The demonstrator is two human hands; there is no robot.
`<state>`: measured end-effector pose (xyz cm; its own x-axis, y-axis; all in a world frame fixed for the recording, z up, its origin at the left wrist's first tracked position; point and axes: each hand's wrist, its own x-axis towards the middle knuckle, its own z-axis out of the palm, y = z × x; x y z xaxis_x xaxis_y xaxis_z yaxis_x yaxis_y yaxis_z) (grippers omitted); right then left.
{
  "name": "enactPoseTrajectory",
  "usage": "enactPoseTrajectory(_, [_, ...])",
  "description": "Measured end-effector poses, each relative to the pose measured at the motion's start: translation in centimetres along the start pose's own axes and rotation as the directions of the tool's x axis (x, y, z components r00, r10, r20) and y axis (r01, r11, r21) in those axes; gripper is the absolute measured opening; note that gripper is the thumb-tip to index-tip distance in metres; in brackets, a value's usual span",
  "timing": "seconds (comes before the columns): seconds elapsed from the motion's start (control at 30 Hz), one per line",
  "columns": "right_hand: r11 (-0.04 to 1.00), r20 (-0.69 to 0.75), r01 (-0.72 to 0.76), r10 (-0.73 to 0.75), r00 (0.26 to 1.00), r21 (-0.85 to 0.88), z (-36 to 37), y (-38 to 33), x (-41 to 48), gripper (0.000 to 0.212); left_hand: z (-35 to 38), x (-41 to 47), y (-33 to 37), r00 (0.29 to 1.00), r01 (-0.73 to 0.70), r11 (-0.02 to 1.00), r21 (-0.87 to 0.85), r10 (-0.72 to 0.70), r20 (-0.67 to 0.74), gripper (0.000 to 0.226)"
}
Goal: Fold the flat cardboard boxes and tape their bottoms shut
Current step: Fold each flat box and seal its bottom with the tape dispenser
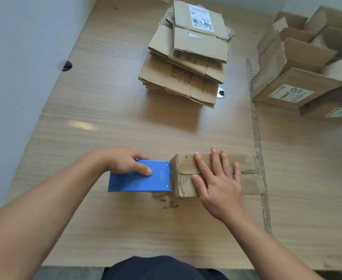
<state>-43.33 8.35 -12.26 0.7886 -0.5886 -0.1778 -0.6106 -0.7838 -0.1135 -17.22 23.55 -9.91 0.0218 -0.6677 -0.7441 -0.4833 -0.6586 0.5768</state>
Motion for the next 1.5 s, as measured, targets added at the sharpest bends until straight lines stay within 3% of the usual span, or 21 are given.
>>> enactPoseTrajectory(0.1, [1.000,0.004,0.000,0.000,1.000,-0.004,0.0,0.0,0.0,0.054,-0.1,0.2,0.8,0.999,-0.027,0.999,0.042,0.028,-0.021,0.031])
enactPoseTrajectory(0.3, [0.999,0.014,-0.021,0.021,1.000,-0.029,0.1,-0.1,0.1,0.056,1.1,0.2,2.3,0.984,0.000,0.982,0.191,0.034,-0.175,0.028])
enactPoseTrajectory(0.53, [0.998,0.027,-0.037,0.039,0.999,-0.057,-0.3,-0.4,0.1,0.057,1.3,-0.4,5.7,0.950,0.191,0.927,0.323,-0.093,-0.297,0.030])
enactPoseTrajectory(0.7, [0.995,0.046,-0.061,0.065,0.997,-0.080,-0.4,-0.5,0.0,0.058,1.5,-1.7,9.8,0.914,0.281,0.865,0.416,-0.109,-0.392,0.014])
enactPoseTrajectory(0.93, [0.994,0.054,-0.071,0.076,0.996,-0.087,-0.8,-1.1,0.0,0.058,3.1,-1.3,10.6,0.893,0.309,0.753,0.581,-0.020,-0.449,0.036])
enactPoseTrajectory(1.1, [0.996,0.060,-0.065,0.069,0.996,-0.066,-0.8,-0.8,0.0,0.056,5.7,-0.6,6.3,0.884,0.340,0.828,0.446,-0.120,-0.452,0.033])
enactPoseTrajectory(1.27, [0.998,0.034,-0.062,0.062,0.998,0.005,-0.8,-0.5,0.2,0.060,4.9,-1.0,1.6,0.744,0.390,0.884,0.259,-0.137,-0.654,0.041])
enactPoseTrajectory(1.4, [0.985,0.026,-0.069,0.065,0.998,0.160,-1.6,-0.6,0.3,0.067,6.0,-0.1,-1.2,0.707,0.412,0.884,0.221,-0.157,-0.690,0.065])
enactPoseTrajectory(1.5, [0.924,-0.017,-0.078,0.091,0.996,0.375,-2.2,-0.5,0.3,0.067,7.9,0.8,-2.2,0.698,0.427,0.876,0.225,-0.162,-0.697,0.076])
